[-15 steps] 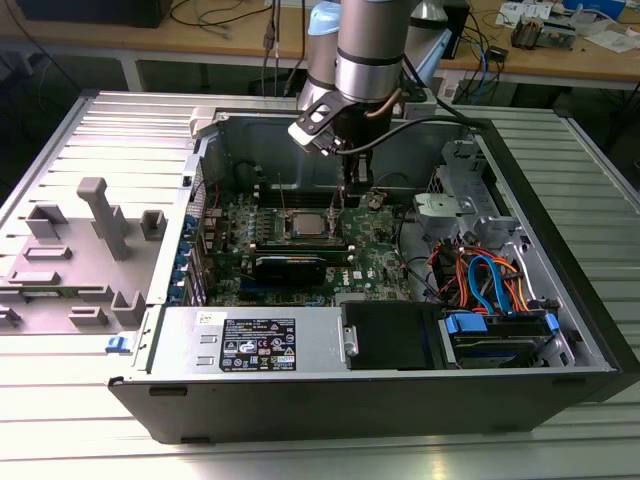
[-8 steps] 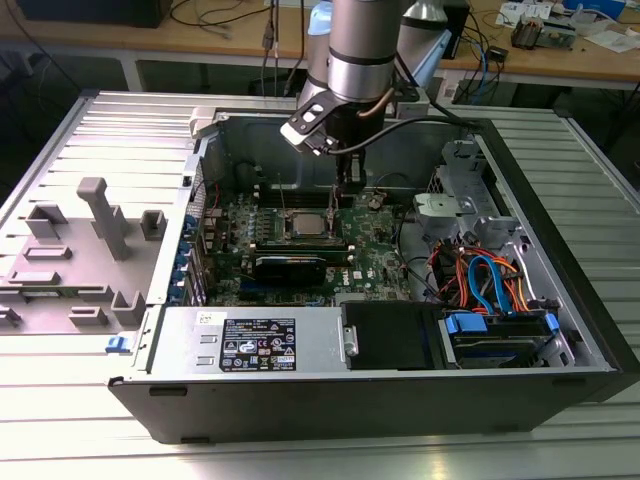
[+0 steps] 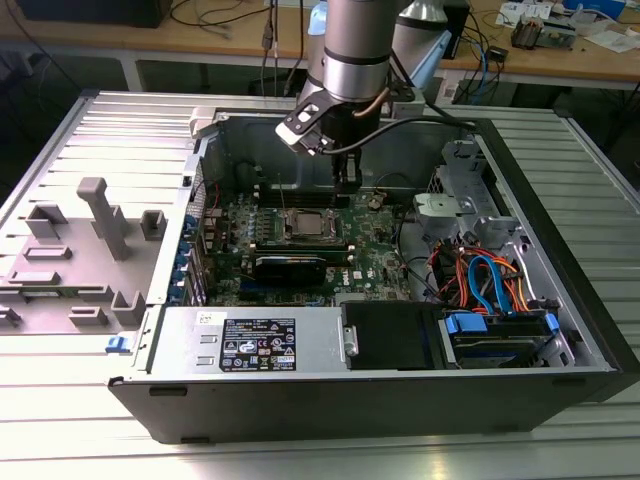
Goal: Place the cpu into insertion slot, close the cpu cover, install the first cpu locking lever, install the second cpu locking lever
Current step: 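Close the cpu cover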
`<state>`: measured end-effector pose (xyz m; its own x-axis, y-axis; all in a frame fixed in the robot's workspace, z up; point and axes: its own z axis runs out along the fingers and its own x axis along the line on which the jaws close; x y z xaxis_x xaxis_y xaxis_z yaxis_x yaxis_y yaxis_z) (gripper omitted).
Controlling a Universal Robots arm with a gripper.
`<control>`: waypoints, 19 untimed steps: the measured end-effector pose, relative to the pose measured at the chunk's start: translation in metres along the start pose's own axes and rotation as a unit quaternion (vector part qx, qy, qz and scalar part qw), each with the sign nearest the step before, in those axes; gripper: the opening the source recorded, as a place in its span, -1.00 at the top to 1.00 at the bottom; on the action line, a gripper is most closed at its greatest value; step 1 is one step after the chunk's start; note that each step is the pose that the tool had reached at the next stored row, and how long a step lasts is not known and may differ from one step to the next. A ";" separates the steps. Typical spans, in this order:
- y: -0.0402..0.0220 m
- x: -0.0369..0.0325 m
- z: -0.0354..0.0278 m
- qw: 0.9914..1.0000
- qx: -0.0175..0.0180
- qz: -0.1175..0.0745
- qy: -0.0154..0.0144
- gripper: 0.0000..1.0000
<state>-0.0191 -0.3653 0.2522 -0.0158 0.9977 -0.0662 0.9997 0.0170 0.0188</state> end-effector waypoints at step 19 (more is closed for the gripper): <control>-0.0422 0.0018 0.0172 1.000 0.003 -0.010 0.001 0.79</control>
<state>-0.0610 -0.3653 0.2341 -0.0355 0.9972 -0.0654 0.9993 0.0364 0.0118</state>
